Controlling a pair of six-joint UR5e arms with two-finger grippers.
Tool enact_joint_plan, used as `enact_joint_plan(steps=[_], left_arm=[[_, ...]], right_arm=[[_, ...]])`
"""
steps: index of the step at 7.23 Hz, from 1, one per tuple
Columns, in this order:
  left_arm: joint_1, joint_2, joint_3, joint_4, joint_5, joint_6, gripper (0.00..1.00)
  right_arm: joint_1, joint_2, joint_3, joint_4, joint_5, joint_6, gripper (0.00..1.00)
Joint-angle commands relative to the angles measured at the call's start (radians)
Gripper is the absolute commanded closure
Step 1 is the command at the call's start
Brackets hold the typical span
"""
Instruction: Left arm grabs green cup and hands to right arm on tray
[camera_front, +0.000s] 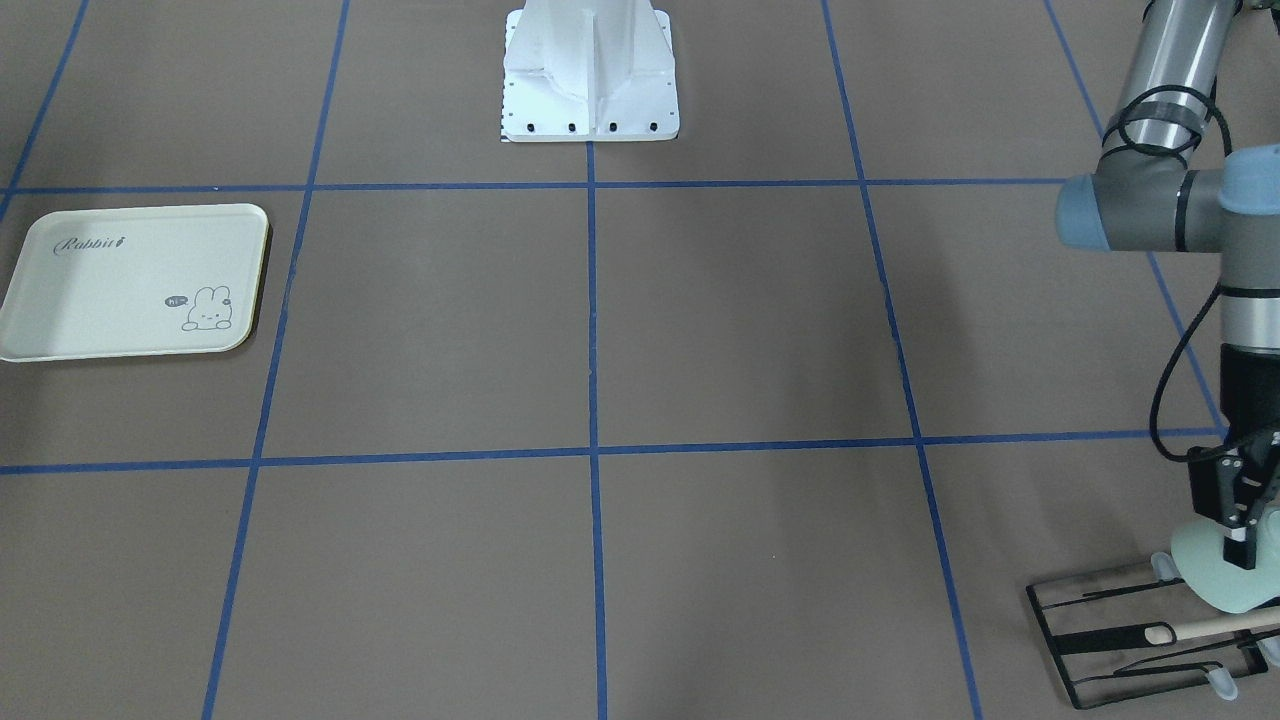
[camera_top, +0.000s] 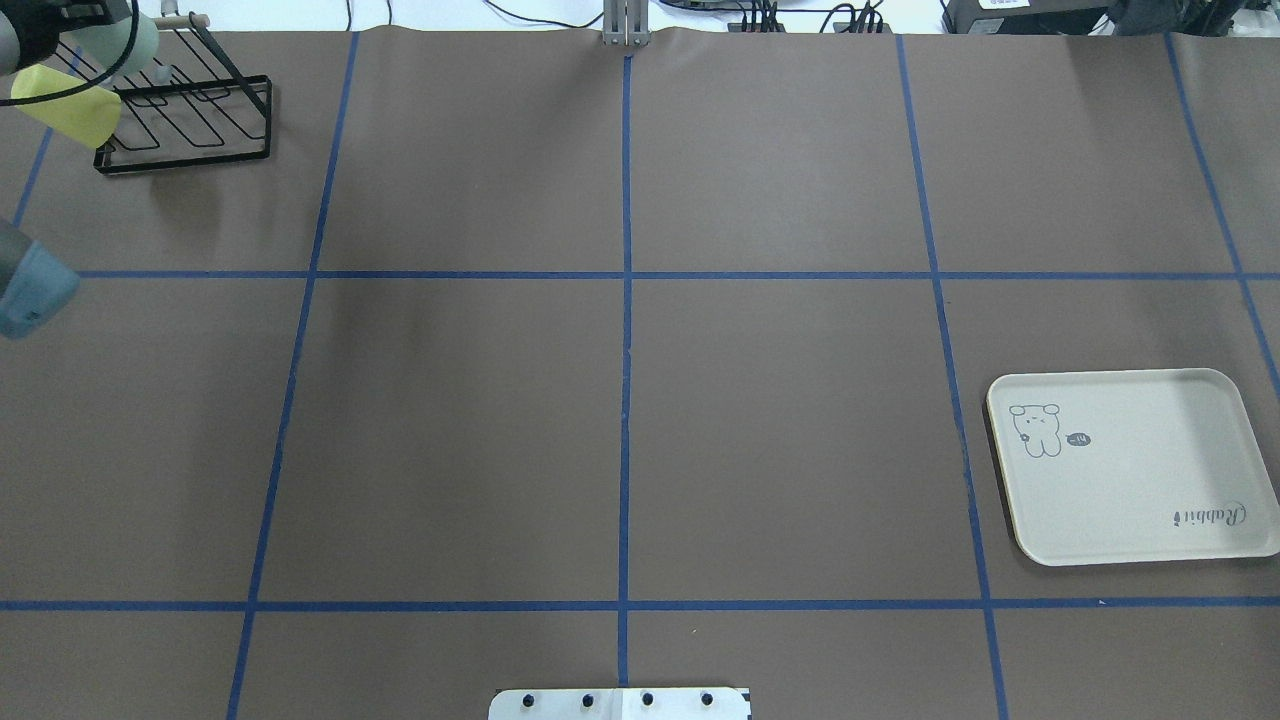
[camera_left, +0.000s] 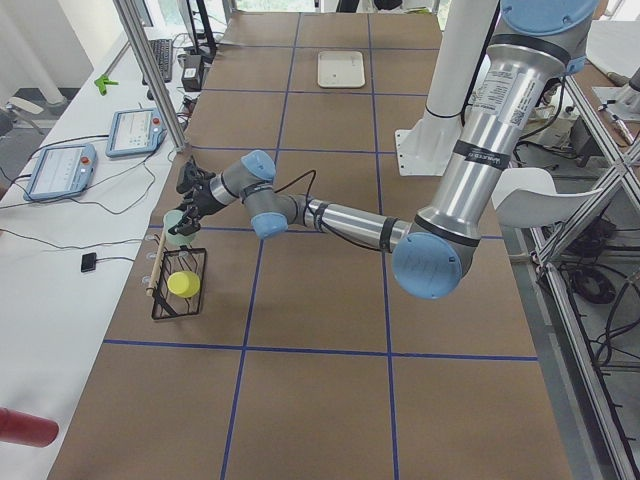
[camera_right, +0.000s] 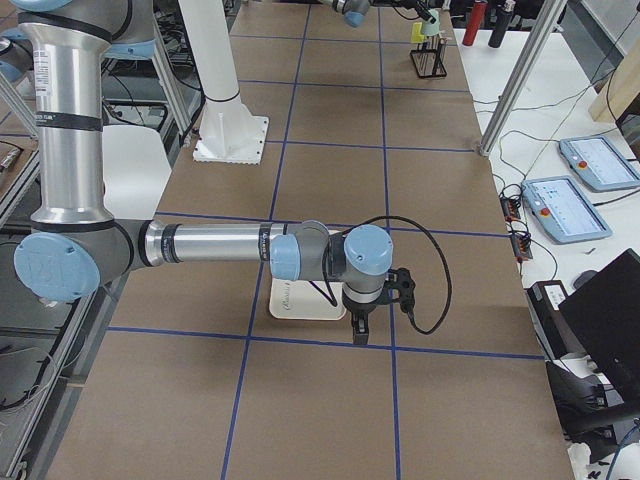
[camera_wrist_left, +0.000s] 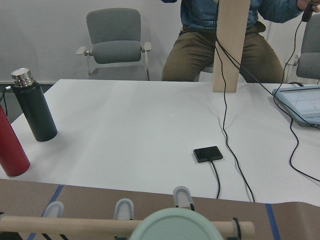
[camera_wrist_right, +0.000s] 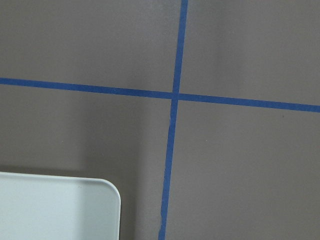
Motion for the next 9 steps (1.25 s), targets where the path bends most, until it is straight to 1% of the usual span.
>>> enact_joint_plan(steps=[1, 3, 4, 5, 6, 7, 8, 9], left_arm=[[-0.045, 0.02, -0.103, 0.069, -0.071, 0.015, 0.88], [-0.037, 0.063, -0.227, 0.144, -0.072, -0.006, 0.89], [-0.033, 0.067, -0.261, 0.179, -0.073, -0.09, 0.89], [-0.028, 0.064, -0.263, 0.181, -0.075, -0.217, 0.9], [-0.016, 0.063, -0.273, 0.179, -0.108, -0.306, 0.9], [0.002, 0.064, -0.275, 0.176, -0.143, -0.397, 0.9], [0.033, 0.066, -0.276, 0.176, -0.136, -0.437, 0.9], [0.047, 0.064, -0.276, 0.176, -0.138, -0.498, 0.9]], right_arm=[[0.0, 0.002, 0.03, 0.0, -0.001, 0.0, 0.01], [-0.002, 0.031, 0.034, 0.001, -0.004, 0.0, 0.01], [-0.014, 0.036, 0.029, 0.003, -0.001, -0.002, 0.01], [-0.027, 0.038, 0.028, 0.08, 0.003, 0.0, 0.01], [-0.032, 0.038, 0.022, 0.165, -0.003, 0.024, 0.01], [-0.055, 0.045, 0.025, 0.252, -0.004, 0.138, 0.01], [-0.086, 0.047, 0.022, 0.386, -0.024, 0.275, 0.01], [-0.148, 0.05, 0.021, 0.476, -0.087, 0.39, 0.01]])
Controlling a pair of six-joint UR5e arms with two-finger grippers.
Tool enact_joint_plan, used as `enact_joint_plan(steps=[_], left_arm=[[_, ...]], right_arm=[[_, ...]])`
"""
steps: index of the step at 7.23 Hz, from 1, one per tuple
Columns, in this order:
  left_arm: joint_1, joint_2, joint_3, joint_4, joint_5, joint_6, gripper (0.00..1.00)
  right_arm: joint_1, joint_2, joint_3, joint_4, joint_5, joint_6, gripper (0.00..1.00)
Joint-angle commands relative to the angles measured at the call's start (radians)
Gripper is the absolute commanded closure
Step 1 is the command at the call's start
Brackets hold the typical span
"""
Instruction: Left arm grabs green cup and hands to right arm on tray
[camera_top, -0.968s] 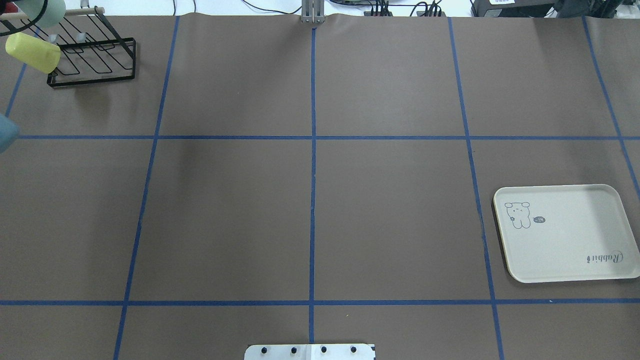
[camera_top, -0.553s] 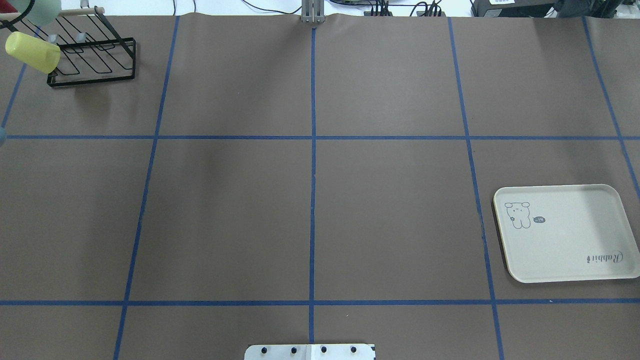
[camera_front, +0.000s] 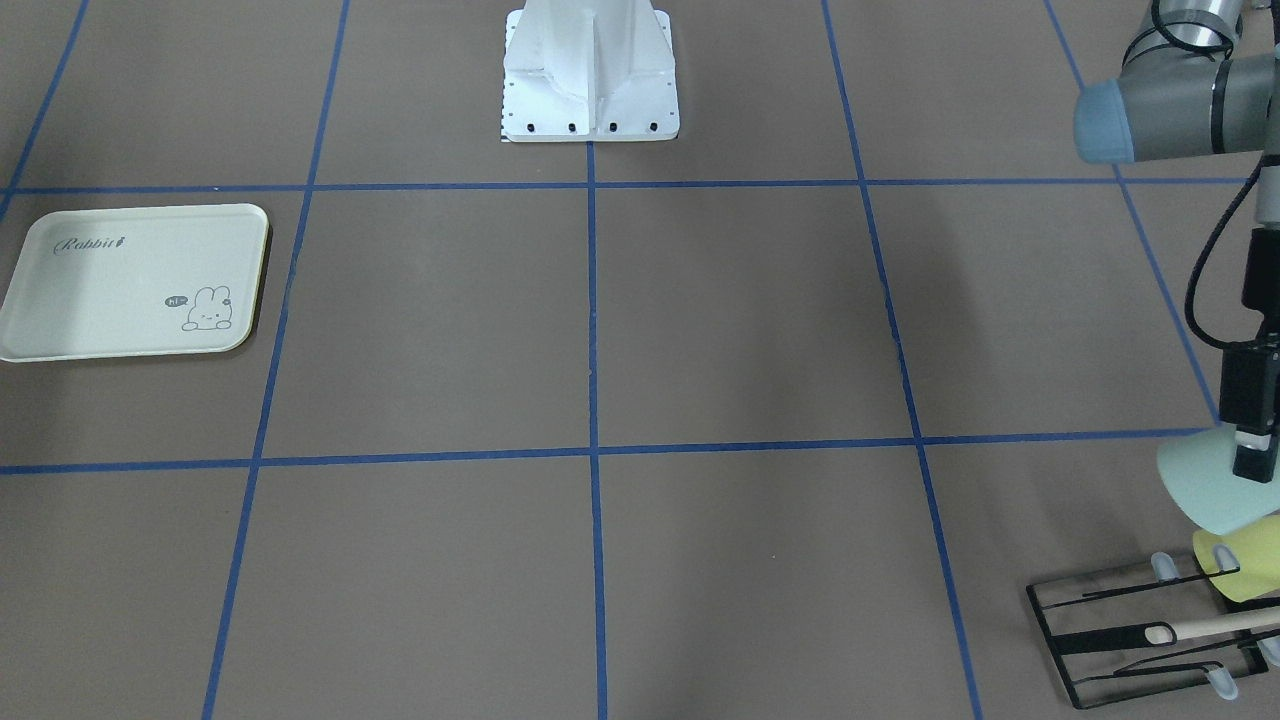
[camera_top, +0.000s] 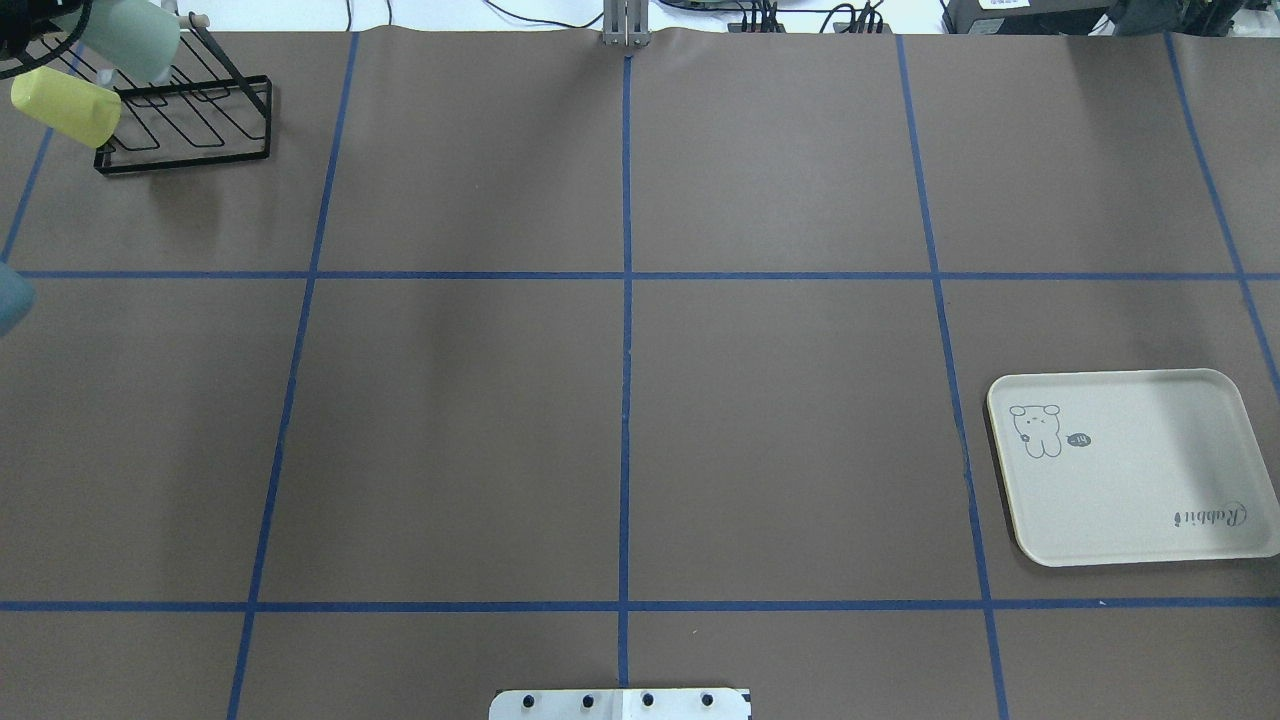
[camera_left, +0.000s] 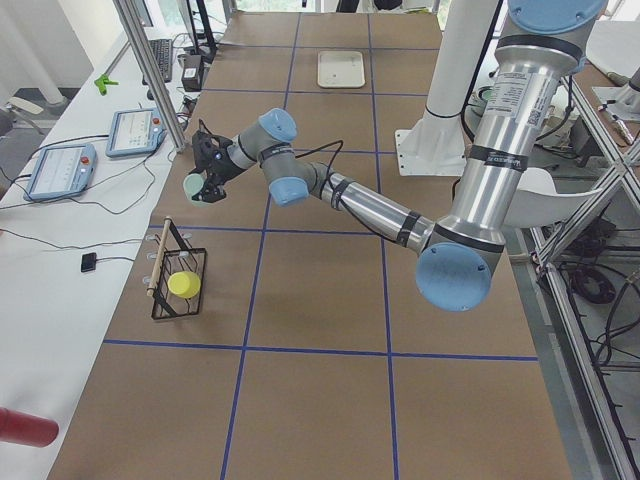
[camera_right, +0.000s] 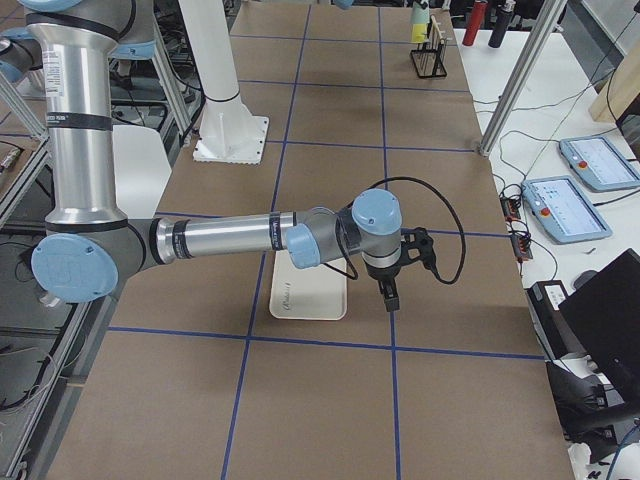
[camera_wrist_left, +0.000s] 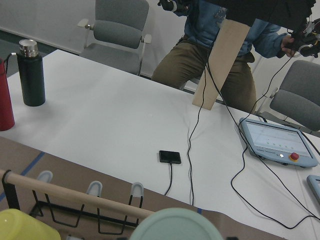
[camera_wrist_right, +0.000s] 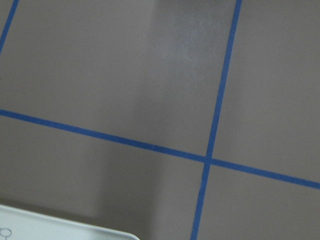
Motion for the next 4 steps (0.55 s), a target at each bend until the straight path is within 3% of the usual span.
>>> enact_joint_plan(steps=[1, 4], left_arm=[[0.049, -0.001, -0.004, 0.0, -0.004, -0.132, 0.9], [0.16, -0.01, -0.061, 0.003, -0.006, -0.367, 0.9]], right_arm=[[-0.123, 0.034, -0.001, 0.186, -0.11, 0.293, 0.01], [-0.239, 0.143, 0.004, 0.307, -0.121, 0.632, 0.01]])
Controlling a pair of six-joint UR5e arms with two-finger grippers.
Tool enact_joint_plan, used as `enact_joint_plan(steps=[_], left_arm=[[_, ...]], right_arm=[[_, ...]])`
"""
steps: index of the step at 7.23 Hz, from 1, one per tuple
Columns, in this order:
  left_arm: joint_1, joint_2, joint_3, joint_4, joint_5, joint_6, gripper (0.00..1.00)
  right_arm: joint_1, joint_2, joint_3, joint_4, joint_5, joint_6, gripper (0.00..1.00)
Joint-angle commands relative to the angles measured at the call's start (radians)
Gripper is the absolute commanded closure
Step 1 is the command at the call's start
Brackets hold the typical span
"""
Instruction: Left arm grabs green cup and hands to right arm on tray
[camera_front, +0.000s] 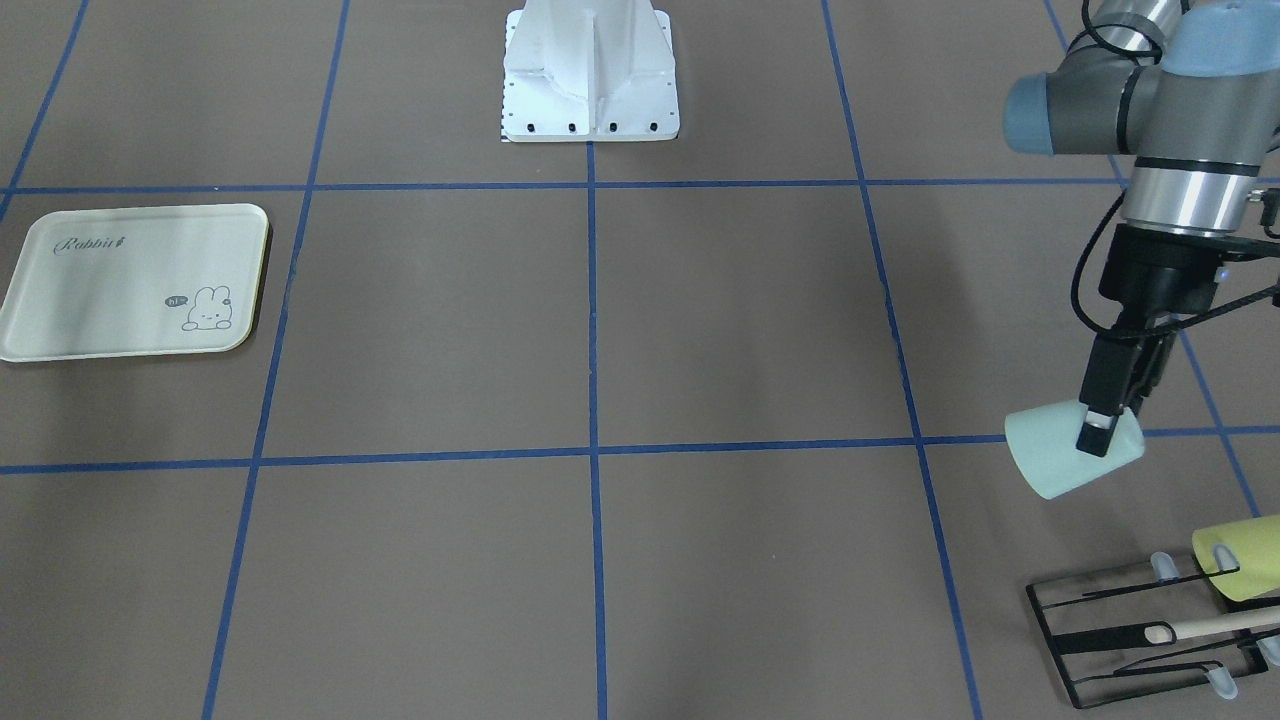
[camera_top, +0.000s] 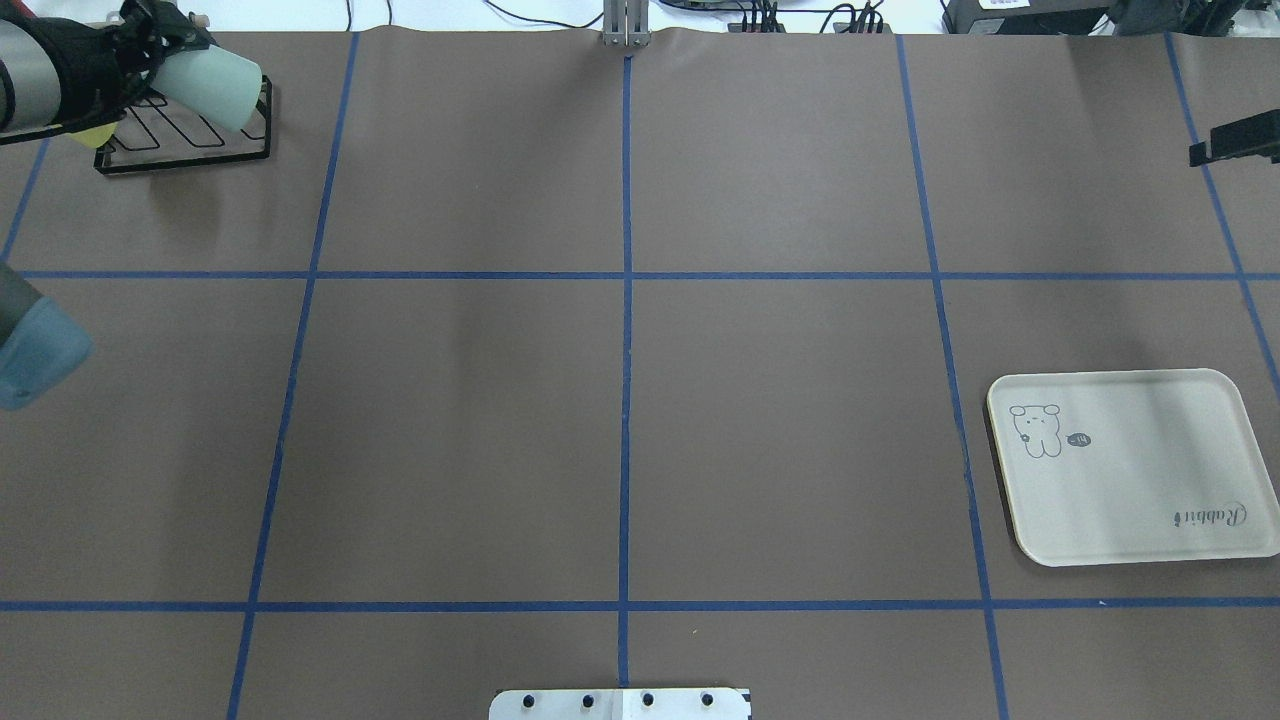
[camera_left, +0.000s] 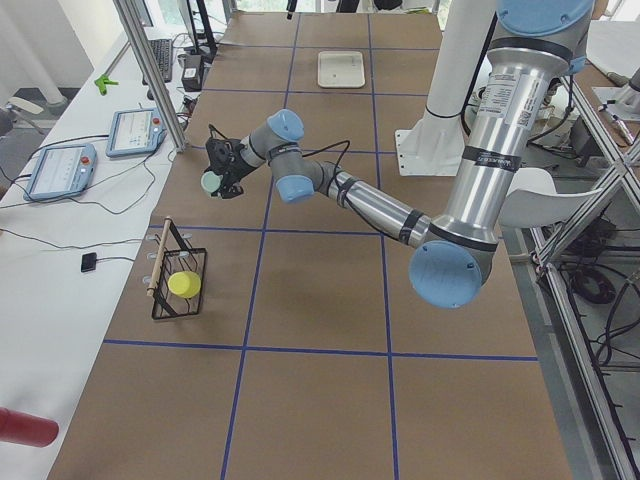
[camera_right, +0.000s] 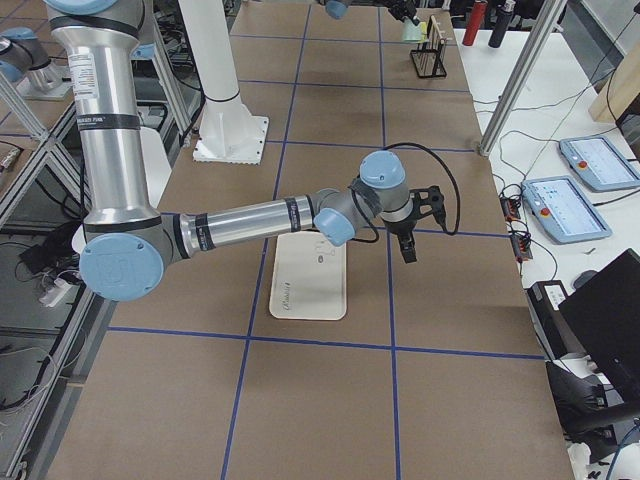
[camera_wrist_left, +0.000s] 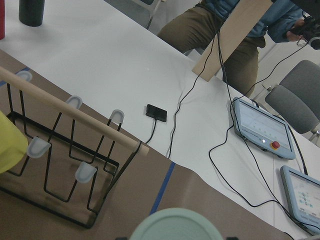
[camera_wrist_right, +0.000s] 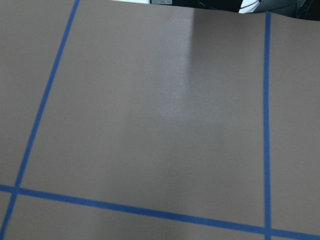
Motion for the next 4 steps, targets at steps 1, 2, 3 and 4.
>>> enact_joint_plan(steps=[1, 2, 3, 4], left_arm=[[0.076, -0.008, -0.037, 0.001, 0.001, -0.147, 0.9], [0.096, -0.026, -0.038, 0.001, 0.004, -0.198, 0.9], [0.117, -0.044, -0.045, 0.001, 0.004, -0.256, 0.9], [0.15, -0.069, -0.061, 0.001, 0.004, -0.328, 0.9]], right_arm=[[-0.099, 0.074, -0.004, 0.165, -0.007, 0.323, 0.01], [-0.135, 0.095, -0.004, 0.258, -0.015, 0.471, 0.01], [-0.16, 0.1, 0.001, 0.341, -0.017, 0.57, 0.01], [-0.193, 0.105, 0.002, 0.421, -0.018, 0.659, 0.01]])
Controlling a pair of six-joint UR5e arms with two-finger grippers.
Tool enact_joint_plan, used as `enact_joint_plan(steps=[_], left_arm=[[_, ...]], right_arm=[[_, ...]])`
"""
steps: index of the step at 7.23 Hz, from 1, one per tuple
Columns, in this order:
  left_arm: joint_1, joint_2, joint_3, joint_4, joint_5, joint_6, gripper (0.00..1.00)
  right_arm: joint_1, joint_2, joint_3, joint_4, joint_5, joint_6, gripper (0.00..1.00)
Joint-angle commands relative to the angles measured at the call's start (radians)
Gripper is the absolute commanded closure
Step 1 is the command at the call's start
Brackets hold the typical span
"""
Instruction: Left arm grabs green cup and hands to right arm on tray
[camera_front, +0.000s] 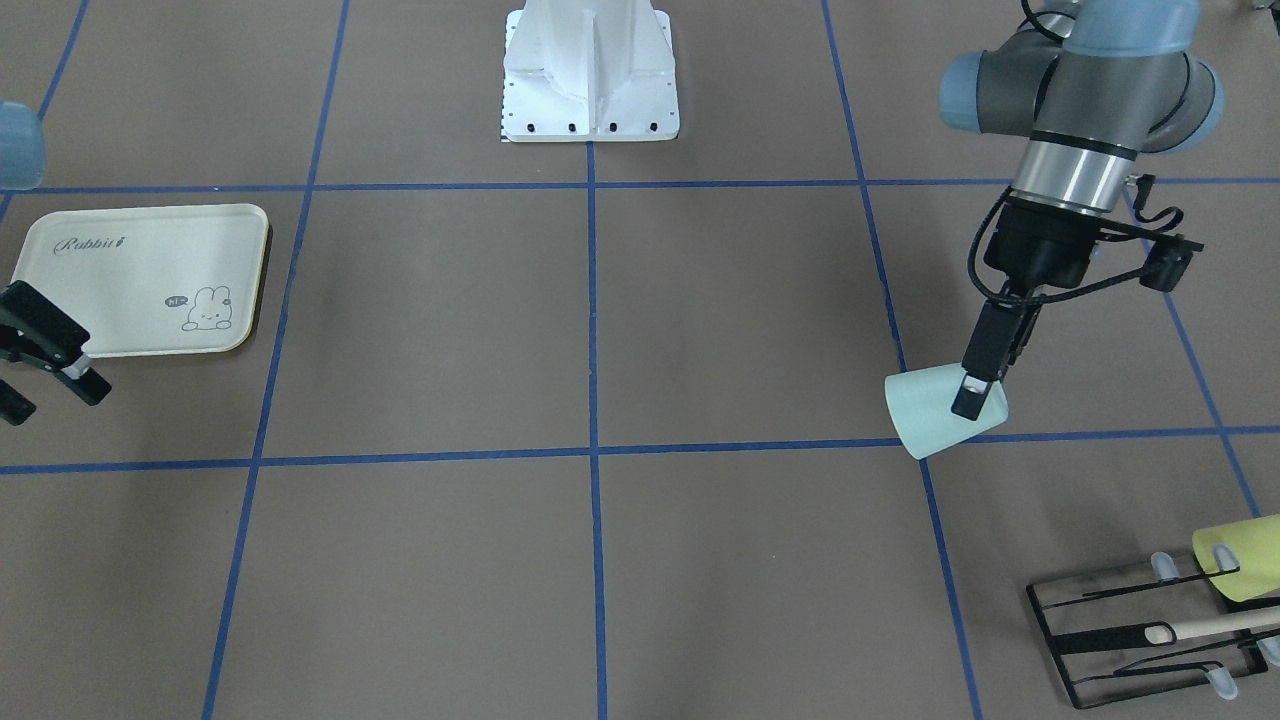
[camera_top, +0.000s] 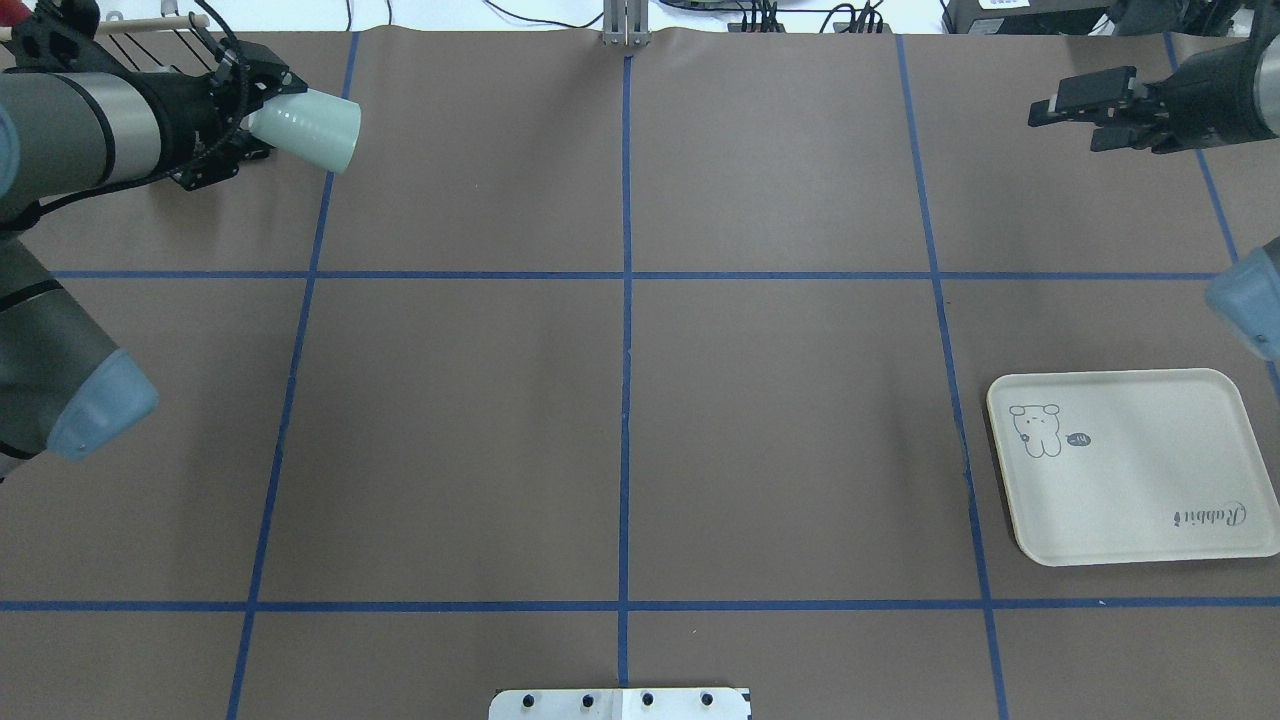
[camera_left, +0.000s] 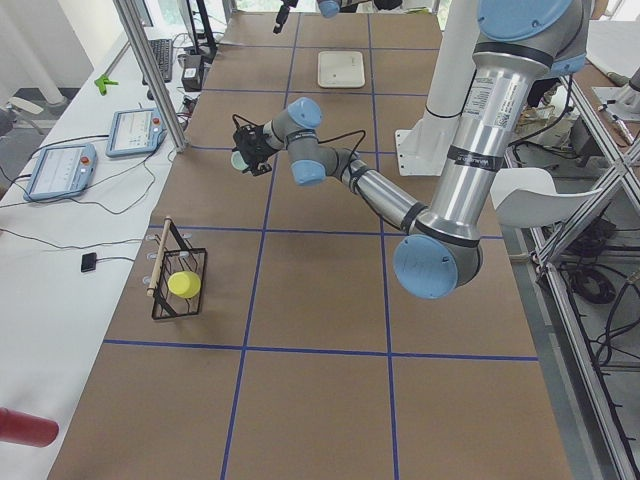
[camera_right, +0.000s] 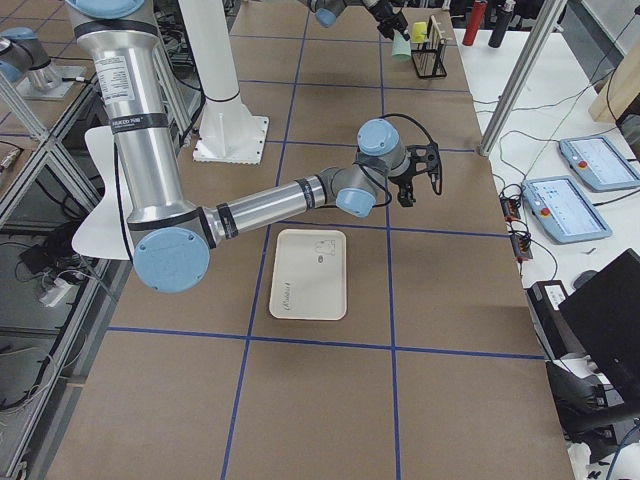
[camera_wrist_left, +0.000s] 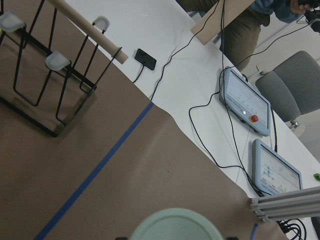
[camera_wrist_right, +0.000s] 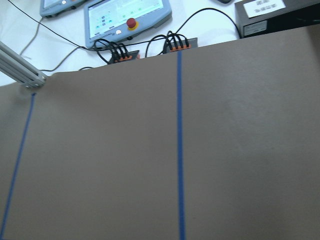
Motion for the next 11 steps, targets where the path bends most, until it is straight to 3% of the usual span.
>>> enact_joint_plan(steps=[1, 5, 8, 11], left_arm=[[0.062, -0.036, -0.044, 0.0, 0.0, -0.151, 0.9], [0.113, -0.128, -0.102, 0.0, -0.009, -0.501, 0.9], [0.211, -0.159, -0.182, 0.003, -0.013, -0.638, 0.9], [0.25, -0.199, -0.19, 0.002, -0.07, -0.858, 0.9]], right_arm=[[-0.052, 0.027, 0.007, 0.162, -0.001, 0.225, 0.01], [-0.148, 0.09, 0.007, 0.452, -0.038, 0.514, 0.01], [-0.242, 0.151, 0.007, 0.556, -0.074, 0.542, 0.01], [-0.323, 0.161, 0.012, 0.624, -0.133, 0.539, 0.02]])
